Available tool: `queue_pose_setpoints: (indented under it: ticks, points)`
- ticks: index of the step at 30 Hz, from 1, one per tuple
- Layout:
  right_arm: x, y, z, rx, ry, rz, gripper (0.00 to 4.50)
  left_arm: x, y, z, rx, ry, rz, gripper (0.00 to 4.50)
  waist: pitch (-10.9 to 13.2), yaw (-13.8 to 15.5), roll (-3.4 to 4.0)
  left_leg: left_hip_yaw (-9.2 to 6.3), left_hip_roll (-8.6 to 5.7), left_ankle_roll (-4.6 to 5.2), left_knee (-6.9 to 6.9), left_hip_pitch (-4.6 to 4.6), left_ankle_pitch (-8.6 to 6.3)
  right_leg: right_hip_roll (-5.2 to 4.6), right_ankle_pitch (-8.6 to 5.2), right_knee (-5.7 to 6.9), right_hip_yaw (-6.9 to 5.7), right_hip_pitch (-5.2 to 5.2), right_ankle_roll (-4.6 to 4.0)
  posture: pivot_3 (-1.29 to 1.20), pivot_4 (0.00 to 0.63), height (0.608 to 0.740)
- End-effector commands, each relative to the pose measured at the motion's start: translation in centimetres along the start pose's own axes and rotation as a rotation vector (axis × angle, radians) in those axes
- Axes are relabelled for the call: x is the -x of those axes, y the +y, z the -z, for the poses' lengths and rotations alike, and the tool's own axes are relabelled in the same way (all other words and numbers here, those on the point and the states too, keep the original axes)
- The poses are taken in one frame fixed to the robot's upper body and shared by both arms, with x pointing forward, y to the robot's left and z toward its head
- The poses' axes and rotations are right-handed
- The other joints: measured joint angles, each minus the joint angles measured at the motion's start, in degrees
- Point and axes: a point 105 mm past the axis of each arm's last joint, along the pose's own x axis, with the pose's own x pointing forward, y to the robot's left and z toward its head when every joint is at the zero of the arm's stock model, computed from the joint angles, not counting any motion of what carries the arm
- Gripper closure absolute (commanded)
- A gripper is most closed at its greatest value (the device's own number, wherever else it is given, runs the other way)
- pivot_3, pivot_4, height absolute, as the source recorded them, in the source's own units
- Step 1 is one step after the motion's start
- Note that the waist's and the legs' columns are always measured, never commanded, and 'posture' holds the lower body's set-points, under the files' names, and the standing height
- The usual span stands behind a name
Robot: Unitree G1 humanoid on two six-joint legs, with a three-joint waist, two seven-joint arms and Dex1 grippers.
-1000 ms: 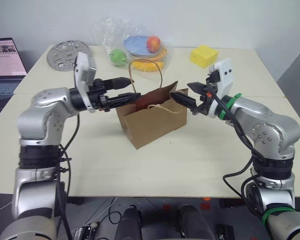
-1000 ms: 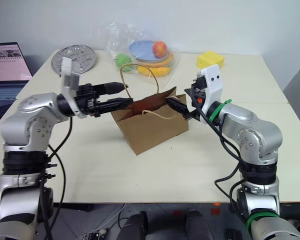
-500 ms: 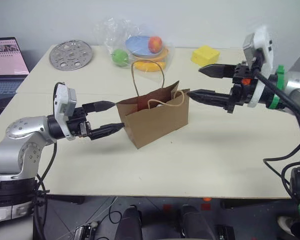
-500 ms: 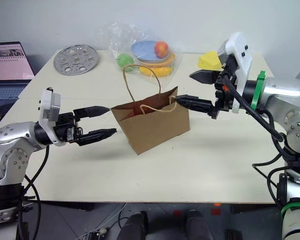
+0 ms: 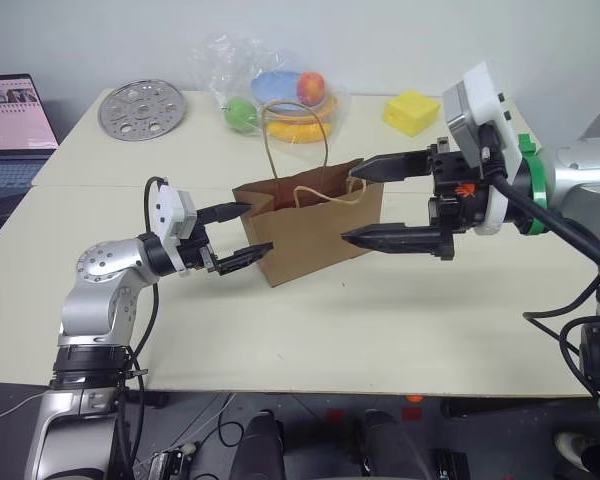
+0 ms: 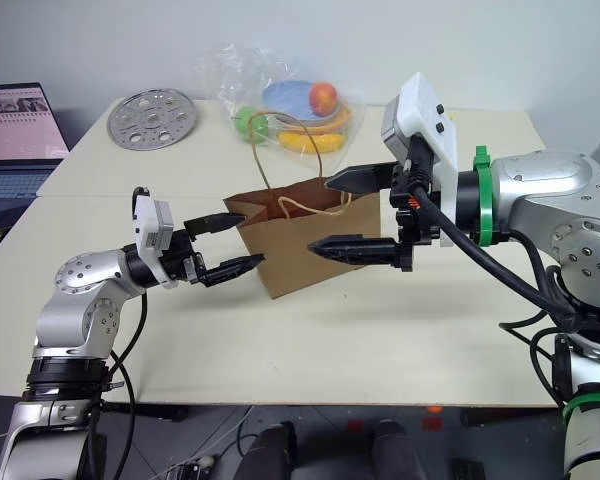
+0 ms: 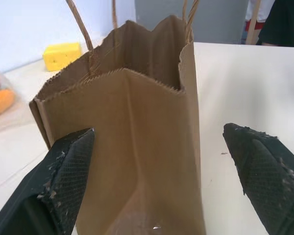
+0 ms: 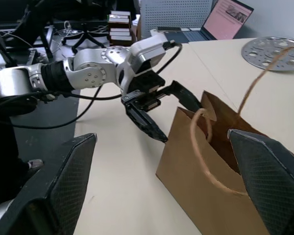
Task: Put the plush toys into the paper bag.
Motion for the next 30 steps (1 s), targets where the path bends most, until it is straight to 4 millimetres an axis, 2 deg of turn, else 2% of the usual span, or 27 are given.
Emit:
queue_pose_setpoints:
  ticks: [1,6,12,24,27,30]
  points:
    - [0.5,0.0,-0.8,0.039,-0.015,0.026,0.00,0.5,-0.2,-1.2,-0.034,-0.022,0.002,0.02,0.0,0.0,0.00,0.00,0.00,0.00,0.00,0.00,0.00,0.00,0.00,0.01,0.00,-0.01,0.00,0.00,0.150,0.740]
    - [0.7,-0.1,-0.7,0.031,-0.029,0.052,0.00,2.1,0.0,-2.1,-0.040,-0.037,-0.116,0.02,0.0,-0.1,0.00,-0.01,0.00,0.00,0.00,0.00,0.00,0.00,0.00,0.00,0.00,0.00,0.00,0.00,0.150,0.740]
    - [0.7,-0.1,-0.7,0.030,-0.033,0.062,0.00,1.9,1.3,-1.9,-0.080,-0.056,-0.210,0.02,0.0,0.2,0.00,-0.01,0.00,0.00,0.03,0.00,0.00,0.00,0.00,-0.01,0.00,0.03,0.00,0.00,0.150,0.740]
    - [0.8,0.1,-0.9,0.024,-0.024,0.064,0.00,-1.5,1.3,-1.4,-0.027,-0.088,-0.045,0.02,0.0,0.1,0.00,-0.01,-0.01,0.00,0.02,0.00,0.00,0.01,0.00,-0.02,-0.01,0.02,0.00,0.00,0.150,0.740]
    - [0.8,0.2,-0.9,0.028,-0.022,0.058,0.00,-1.8,1.5,-1.2,-0.042,-0.078,-0.030,0.02,0.0,0.1,0.00,-0.02,-0.01,0.00,0.01,0.00,0.00,0.01,0.00,-0.01,-0.02,0.02,0.00,0.00,0.150,0.740]
    - [0.9,0.5,-1.0,0.038,-0.019,0.054,0.00,-1.6,1.9,-0.2,-0.030,-0.025,-0.025,0.02,0.0,0.1,0.00,-0.02,-0.01,0.00,0.00,0.00,0.00,0.01,0.00,-0.01,-0.01,0.01,0.00,0.00,0.150,0.740]
